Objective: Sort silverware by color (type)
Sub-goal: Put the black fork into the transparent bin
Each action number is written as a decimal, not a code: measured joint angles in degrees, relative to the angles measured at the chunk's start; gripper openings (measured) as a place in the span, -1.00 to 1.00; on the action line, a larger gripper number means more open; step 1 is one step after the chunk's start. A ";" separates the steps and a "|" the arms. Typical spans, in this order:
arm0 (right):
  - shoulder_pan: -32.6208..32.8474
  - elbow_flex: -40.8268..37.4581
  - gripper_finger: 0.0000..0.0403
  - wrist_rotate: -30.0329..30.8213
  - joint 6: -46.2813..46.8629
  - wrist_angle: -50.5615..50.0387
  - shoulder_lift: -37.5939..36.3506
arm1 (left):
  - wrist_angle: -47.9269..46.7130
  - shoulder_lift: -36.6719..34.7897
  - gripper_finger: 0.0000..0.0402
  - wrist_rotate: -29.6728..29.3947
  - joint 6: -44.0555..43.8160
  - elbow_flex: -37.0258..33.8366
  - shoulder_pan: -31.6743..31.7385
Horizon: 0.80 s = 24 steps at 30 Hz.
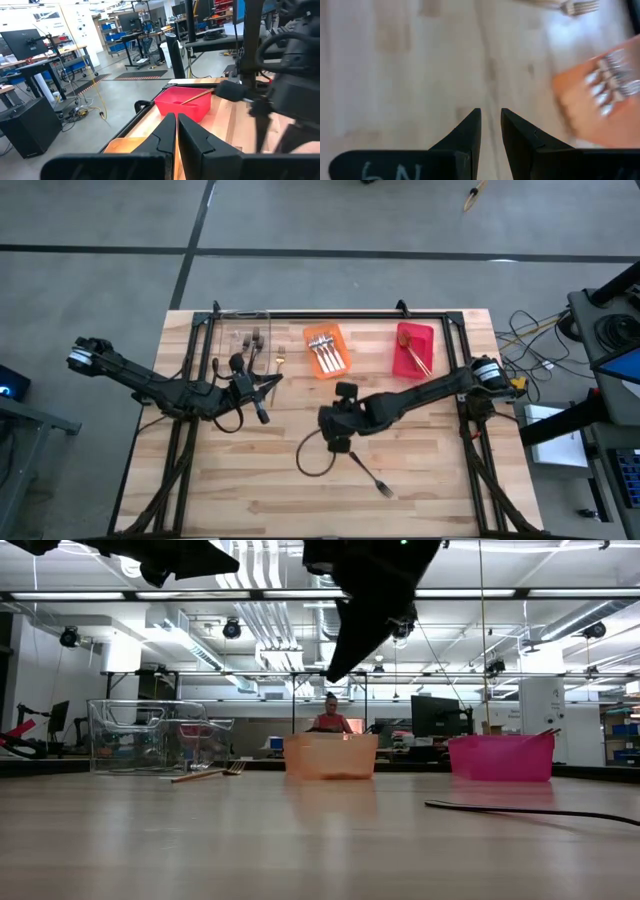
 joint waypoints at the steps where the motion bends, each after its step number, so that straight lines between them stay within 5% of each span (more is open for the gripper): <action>1: 0.58 0.00 -0.67 -0.92 0.04 -0.60 0.00 | 0.00 0.00 -1.00 0.00 0.00 0.00 0.00; 9: 4.01 -0.07 -0.67 -7.32 0.15 -8.58 -0.01 | 0.13 0.00 -1.00 0.00 -0.44 0.00 0.00; 24: 5.63 -3.21 -0.67 -7.06 -9.41 -9.55 -1.83 | 1.96 0.00 -1.00 0.04 -1.80 0.02 0.00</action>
